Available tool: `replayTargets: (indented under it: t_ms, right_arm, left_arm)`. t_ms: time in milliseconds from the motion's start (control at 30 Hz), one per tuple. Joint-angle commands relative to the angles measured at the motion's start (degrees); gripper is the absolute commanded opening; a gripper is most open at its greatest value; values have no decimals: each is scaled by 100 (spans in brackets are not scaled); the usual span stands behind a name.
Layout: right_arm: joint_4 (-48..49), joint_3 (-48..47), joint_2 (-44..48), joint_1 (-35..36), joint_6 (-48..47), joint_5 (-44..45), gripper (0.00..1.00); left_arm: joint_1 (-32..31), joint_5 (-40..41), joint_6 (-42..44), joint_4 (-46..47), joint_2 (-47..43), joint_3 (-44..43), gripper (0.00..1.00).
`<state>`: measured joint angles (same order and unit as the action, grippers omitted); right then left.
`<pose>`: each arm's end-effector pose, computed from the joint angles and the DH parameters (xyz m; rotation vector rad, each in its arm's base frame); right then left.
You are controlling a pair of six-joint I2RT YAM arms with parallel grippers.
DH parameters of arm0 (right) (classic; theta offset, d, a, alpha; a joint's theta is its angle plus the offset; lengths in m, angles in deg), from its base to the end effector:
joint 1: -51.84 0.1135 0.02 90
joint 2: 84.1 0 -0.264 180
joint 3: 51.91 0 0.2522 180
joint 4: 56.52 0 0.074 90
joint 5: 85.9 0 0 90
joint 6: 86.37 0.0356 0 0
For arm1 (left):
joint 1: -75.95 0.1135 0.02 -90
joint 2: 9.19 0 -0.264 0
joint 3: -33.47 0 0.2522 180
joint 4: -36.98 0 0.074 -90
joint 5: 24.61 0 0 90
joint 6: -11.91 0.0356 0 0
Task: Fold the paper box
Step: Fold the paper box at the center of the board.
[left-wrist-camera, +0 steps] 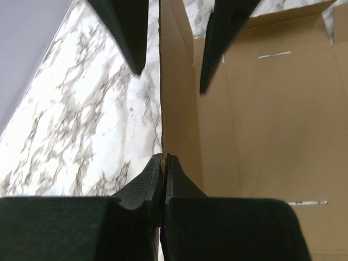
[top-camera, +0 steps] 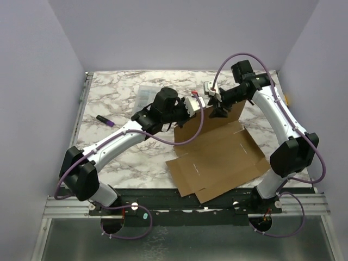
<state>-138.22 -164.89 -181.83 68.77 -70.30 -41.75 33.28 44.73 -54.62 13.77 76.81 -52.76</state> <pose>0.3162 0.1230 0.3509 -1.8108 1.4944 0.6366 0.2507 -0.2482 0.3360 1.2772 1.5247 -0.5729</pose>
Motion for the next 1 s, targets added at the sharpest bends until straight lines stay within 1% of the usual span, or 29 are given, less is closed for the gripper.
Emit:
replayTargets:
  t_ms: [0,67,133,200,300,367,400,500,600,767,967]
  right_arm:
    - [862,209,456,-480,1271,-469,65]
    - [1190,509,670,-876,1495,-791,77]
    - [1593,917,856,-1240,1704,-932,85]
    - [1966,1368,982,-1525,1946,-1057,88]
    - [2508,2033,1011,-1842,2300,-1236,90]
    - [2865,2463,1003,-1876,2499,-1184,90]
    - [3091,2637,983,-1877,2759,-1096,90]
    - [3220,2873,844,-1877,3260,-968,89]
    - [3354,3216,830,-1877,3550,-840,90]
    - [3905,3885,981,-1873,3596,395,90]
    - [4274,4236,646,-1871,3495,1261,84]
  left_arm:
    - [3,868,-50,-123,-704,462,0]
    - [15,1069,-86,-124,-1030,729,0]
    - [35,1243,-105,-126,-1337,1017,0]
    - [47,1380,-157,-120,-1634,1247,0]
    - [57,1556,-253,-110,-1987,1463,0]
    - [57,1781,-299,-110,-2156,1552,0]
    - [58,1911,-313,-116,-2222,1586,0]
    - [71,2363,-376,-100,-2284,1630,0]
    - [80,2668,-504,-86,-2203,1586,0]
    - [110,2825,-683,92,-2056,1524,0]
    - [119,2664,-819,163,-2027,1455,0]
